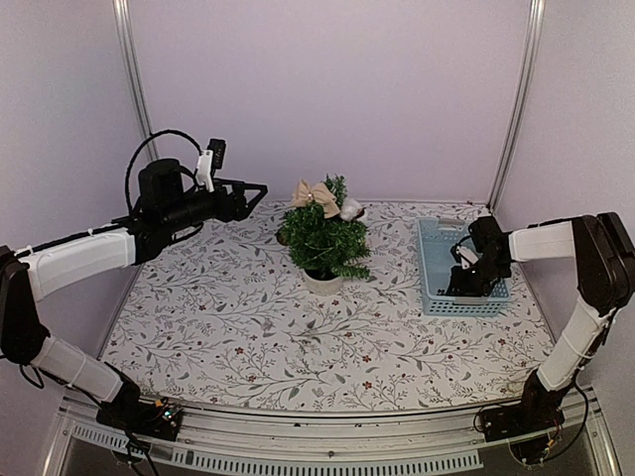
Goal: Decorate the small christmas tree
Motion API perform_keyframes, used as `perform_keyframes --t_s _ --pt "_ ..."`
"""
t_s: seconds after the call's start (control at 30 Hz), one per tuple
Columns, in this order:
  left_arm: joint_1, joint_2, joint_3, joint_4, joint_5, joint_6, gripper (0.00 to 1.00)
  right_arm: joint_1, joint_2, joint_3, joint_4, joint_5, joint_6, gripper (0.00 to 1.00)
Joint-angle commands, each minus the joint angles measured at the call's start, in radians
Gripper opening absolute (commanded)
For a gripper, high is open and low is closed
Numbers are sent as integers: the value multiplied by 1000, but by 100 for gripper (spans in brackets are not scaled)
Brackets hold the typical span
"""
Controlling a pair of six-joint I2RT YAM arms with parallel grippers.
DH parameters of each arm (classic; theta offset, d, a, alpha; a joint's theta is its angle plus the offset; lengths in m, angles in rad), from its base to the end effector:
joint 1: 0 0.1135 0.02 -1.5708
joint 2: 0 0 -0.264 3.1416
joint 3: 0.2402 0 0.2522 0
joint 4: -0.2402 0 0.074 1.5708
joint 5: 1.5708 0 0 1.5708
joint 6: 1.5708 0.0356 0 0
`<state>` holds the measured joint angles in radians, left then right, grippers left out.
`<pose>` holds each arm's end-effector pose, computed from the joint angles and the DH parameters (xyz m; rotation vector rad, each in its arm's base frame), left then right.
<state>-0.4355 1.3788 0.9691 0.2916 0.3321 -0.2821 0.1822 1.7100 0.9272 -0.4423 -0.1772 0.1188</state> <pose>0.2899 -0.1477 0.3174 0.3895 1.7059 -0.8115 0.3033 0.0623 0.1421 -0.1326 2.8064 0.3202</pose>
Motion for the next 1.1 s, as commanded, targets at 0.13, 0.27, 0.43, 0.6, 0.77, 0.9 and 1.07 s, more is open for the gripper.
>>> perform_keyframes --t_s 0.13,0.27,0.43,0.6,0.77,0.9,1.07 --pt "4 -14 -10 28 12 -4 85 -5 87 92 82 49 3 21" --pt "3 -23 -12 19 6 4 85 -5 121 143 117 91 -22 23" --pt "4 -35 -15 8 -3 13 86 -4 137 218 123 155 -49 33" --pt "4 -43 -20 7 -6 15 86 -7 110 232 141 160 -20 48" --pt "4 -48 -18 7 -6 17 86 -6 99 199 160 117 73 63" --pt "3 -56 -21 7 -4 17 86 -1 86 141 199 127 124 70" --pt "4 -59 -25 6 2 12 86 22 102 131 201 230 131 71"
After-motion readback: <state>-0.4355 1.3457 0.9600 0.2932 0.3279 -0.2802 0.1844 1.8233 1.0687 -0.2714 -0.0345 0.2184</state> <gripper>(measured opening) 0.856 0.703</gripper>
